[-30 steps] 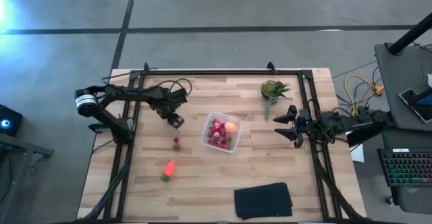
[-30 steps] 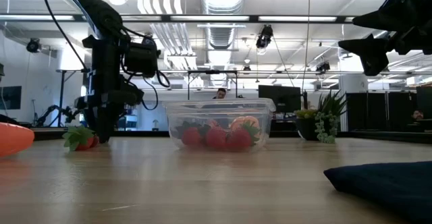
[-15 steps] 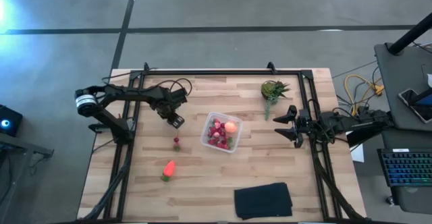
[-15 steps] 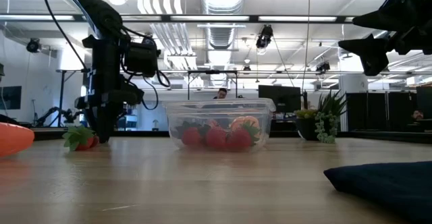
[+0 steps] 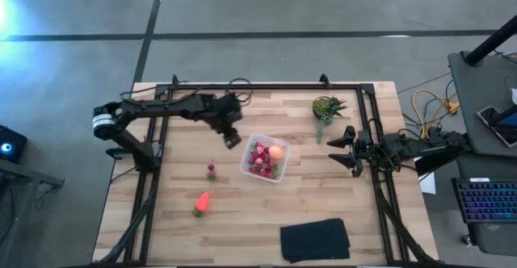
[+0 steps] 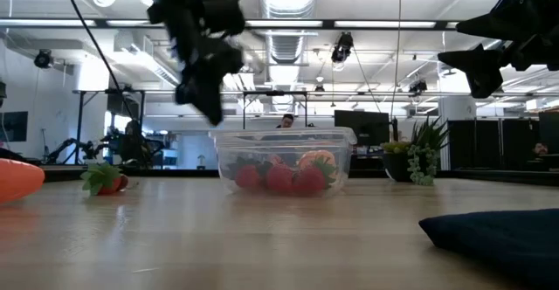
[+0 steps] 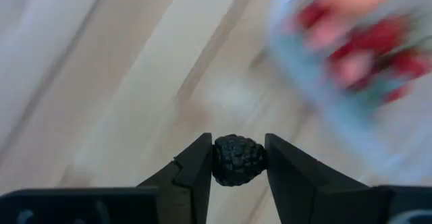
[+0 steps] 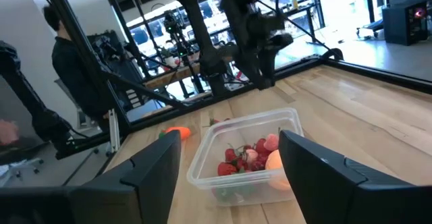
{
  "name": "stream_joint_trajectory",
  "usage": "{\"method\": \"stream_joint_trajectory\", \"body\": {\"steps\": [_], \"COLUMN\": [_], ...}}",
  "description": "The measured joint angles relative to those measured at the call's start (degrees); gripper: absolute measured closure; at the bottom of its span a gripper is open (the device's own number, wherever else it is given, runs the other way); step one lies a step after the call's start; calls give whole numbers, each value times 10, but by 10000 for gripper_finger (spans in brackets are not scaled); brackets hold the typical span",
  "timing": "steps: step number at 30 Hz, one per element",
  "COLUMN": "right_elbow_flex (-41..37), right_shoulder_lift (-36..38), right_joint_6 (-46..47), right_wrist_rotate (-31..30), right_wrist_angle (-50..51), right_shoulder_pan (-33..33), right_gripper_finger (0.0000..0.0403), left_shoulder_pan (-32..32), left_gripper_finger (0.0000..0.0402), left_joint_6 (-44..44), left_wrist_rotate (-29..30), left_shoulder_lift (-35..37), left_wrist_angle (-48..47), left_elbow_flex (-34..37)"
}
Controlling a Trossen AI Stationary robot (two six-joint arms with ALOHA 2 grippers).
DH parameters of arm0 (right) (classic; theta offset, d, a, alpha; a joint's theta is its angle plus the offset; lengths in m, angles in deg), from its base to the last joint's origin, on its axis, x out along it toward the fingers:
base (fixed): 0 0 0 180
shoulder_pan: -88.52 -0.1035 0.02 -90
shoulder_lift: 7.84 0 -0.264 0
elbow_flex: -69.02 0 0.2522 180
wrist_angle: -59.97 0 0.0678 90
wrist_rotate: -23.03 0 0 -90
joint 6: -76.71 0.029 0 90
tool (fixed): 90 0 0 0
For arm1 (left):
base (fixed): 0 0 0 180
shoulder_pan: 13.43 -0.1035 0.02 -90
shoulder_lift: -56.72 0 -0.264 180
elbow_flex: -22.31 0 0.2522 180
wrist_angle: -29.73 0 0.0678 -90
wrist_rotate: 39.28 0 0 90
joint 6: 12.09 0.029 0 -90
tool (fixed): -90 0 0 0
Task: Pick and placing Produce into tupperware
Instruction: Put the blackberry into the transparent bin, then put the red cherry into the transparent bin
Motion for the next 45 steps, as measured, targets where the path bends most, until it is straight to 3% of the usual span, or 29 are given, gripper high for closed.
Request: {"method": "stream_joint_trajectory", "body": {"steps": [6,10,12,15,20,28,32,36,42,45], "right_elbow_flex": [0,0,0,0,0,0,0,0,0,0], "right_shoulder_lift": [0,0,0,0,0,0,0,0,0,0], "right_joint_6": [0,0,0,0,0,0,0,0,0,0], "right_wrist_rotate": [0,0,0,0,0,0,0,0,0,0], "right_wrist_angle": [0,0,0,0,0,0,0,0,0,0], "right_shoulder_pan": [0,0,0,0,0,0,0,0,0,0], "right_gripper_finger": [157,157,159,161,157,161,158,156,161,159], "left_shoulder_pan": [44,64,80,103,132,150,146,141,145,152], "left_gripper_finger": [298,298,298,281,213,125,120,119,119,119], "left_joint_6": [18,16,12,12,12,5,-131,-288,-401,-445], "left_wrist_rotate": [-27,-118,-135,-120,-52,97,168,165,99,94], "left_shoulder_lift": [-61,-129,-164,-207,-237,-159,-104,-52,-15,-8], "left_wrist_angle": [89,130,128,101,43,-54,-172,-251,-238,-219], "left_elbow_flex": [-79,-121,-147,-173,-198,-197,-193,-151,-34,11]}}
